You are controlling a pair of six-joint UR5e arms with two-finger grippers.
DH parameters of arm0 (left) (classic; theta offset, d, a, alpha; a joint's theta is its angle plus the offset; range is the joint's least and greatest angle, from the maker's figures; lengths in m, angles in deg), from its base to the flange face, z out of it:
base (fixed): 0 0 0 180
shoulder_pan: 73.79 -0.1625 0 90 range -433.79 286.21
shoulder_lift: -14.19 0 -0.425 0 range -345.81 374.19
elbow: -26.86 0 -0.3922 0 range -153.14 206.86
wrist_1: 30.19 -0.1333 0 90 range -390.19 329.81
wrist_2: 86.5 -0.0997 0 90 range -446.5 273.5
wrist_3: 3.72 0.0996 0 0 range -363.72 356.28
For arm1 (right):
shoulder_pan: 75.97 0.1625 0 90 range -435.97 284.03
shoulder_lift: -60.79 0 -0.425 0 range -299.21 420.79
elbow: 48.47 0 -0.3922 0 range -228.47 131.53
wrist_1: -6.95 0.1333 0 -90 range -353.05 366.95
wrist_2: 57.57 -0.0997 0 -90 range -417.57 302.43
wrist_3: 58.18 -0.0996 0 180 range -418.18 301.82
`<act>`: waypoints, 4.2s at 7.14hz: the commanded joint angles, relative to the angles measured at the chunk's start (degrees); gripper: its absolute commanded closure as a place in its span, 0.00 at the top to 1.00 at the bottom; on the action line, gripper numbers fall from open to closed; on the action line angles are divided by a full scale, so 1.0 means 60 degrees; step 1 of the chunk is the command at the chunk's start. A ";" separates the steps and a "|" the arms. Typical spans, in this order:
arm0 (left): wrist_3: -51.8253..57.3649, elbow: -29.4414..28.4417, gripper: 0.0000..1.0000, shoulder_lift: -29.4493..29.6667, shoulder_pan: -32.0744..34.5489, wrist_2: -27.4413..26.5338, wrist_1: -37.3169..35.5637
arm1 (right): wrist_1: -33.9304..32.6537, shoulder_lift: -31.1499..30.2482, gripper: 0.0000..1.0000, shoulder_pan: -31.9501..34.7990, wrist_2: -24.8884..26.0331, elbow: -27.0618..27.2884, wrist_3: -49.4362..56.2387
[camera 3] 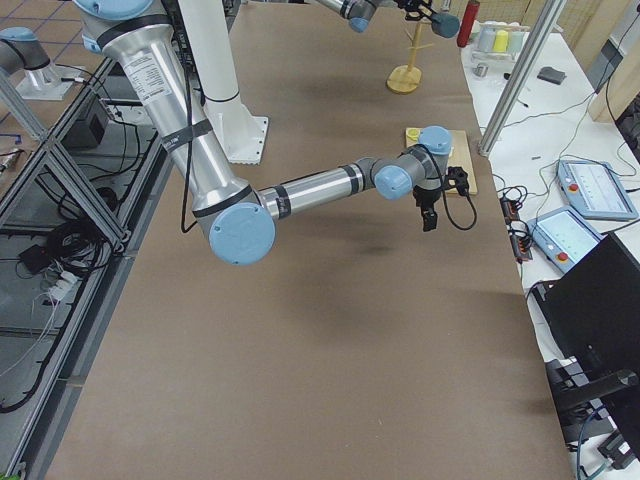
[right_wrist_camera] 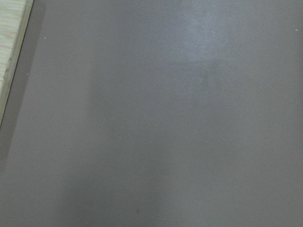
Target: Hang cup on storage rack
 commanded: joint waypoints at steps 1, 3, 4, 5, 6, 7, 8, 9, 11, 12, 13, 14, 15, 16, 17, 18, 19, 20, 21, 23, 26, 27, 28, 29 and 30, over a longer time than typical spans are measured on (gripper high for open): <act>-0.0342 0.0291 0.00 -0.0600 0.0008 0.0032 0.0010 | 0.0000 -0.0015 1.00 -0.0057 -0.0001 0.0006 -0.0005; -0.0723 0.0306 0.00 -0.0836 0.0008 0.0032 -0.0005 | 0.0015 -0.0030 1.00 -0.0100 0.0014 0.0006 -0.0092; -0.1102 0.0306 0.00 -0.0939 0.0008 0.0032 -0.0005 | 0.0015 -0.0030 1.00 -0.0115 0.0014 0.0035 -0.0093; -0.1149 0.0306 0.00 -0.1071 0.0008 0.0032 0.0010 | 0.0015 -0.0030 1.00 -0.0115 0.0014 0.0065 -0.0093; -0.1266 0.0292 0.00 -0.1087 0.0008 0.0032 -0.0005 | 0.0015 -0.0030 1.00 -0.0159 0.0014 0.0065 -0.0180; -0.1354 0.0306 0.00 -0.1217 0.0008 0.0104 0.0010 | 0.0116 -0.0030 1.00 -0.0232 0.0072 0.0065 -0.0268; -0.1587 0.0292 0.00 -0.1233 0.0008 0.0264 0.0010 | 0.0161 -0.0016 1.00 -0.0334 0.0203 0.0079 -0.0500; -0.1589 0.0263 0.00 -0.1248 0.0008 0.0324 0.0010 | 0.0161 -0.0015 1.00 -0.0393 0.0233 0.0137 -0.0546; -0.1589 0.0292 0.00 -0.1393 0.0023 0.0542 0.0039 | 0.0161 -0.0030 1.00 -0.0394 0.0234 0.0197 -0.0561; -0.1546 0.0205 0.33 -0.1467 0.0023 0.0573 0.0387 | 0.0161 -0.0030 1.00 -0.0394 0.0234 0.0197 -0.0561; -0.1502 0.0204 0.91 -0.1671 0.0023 0.0574 0.0811 | 0.0161 -0.0030 1.00 -0.0394 0.0234 0.0226 -0.0547; -0.1516 0.0262 0.97 -0.1731 0.0023 0.0603 0.0903 | 0.0161 -0.0030 1.00 -0.0394 0.0234 0.0255 -0.0547; -0.1501 0.0291 0.97 -0.1731 0.0037 0.0617 0.1034 | 0.0161 -0.0030 1.00 -0.0394 0.0234 0.0255 -0.0547; -0.1443 0.0292 0.97 -0.1731 0.0168 0.1038 0.1485 | 0.0161 -0.0030 1.00 -0.0394 0.0234 0.0255 -0.0547; -0.1051 0.0263 0.97 -0.1717 0.0691 0.1913 0.1678 | 0.0161 -0.0059 1.00 -0.0394 0.0234 0.0241 -0.0547; 0.0127 0.0277 0.98 -0.1731 0.1045 0.2733 0.1636 | 0.0161 -0.0059 1.00 -0.0394 0.0234 0.0212 -0.0547; 0.0705 0.0292 0.98 -0.1978 0.1135 0.2872 0.1737 | 0.0147 -0.0074 1.00 -0.0394 0.0248 0.0153 -0.0547; 0.2349 0.0277 0.98 -0.2430 0.1194 0.3164 0.1898 | 0.0161 -0.0074 1.00 -0.0394 0.0248 0.0124 -0.0547; 0.4802 0.0248 0.98 -0.2797 0.1195 0.3689 0.1784 | 0.0161 -0.0074 1.00 -0.0408 0.0277 0.0123 -0.0547; 0.7191 0.0233 0.98 -0.3079 0.1587 0.3811 0.1419 | 0.0161 -0.0060 1.00 -0.0394 0.0278 0.0138 -0.0532; 1.2965 0.0335 0.98 -0.2977 0.2233 0.3738 -0.0817 | 0.0161 -0.0074 1.00 -0.0394 0.0758 0.0226 -0.0532; 1.4712 0.0307 0.98 -0.2976 0.2423 0.3622 -0.1115 | 0.0161 -0.0074 1.00 -0.0394 0.0804 0.0226 -0.0532; 1.6542 0.0321 0.98 -0.2962 0.2773 0.3258 -0.1800 | 0.0161 -0.0074 1.00 -0.0394 0.0979 0.0226 -0.0532; 1.8851 0.0350 0.98 -0.2860 0.2864 0.2979 -0.2691 | 0.0161 -0.0089 1.00 -0.0394 0.1184 0.0211 -0.0474; 2.0223 0.0539 0.98 -0.2787 0.3213 0.3121 -0.3744 | 0.0161 -0.0132 1.00 -0.0394 0.1287 0.0211 -0.0445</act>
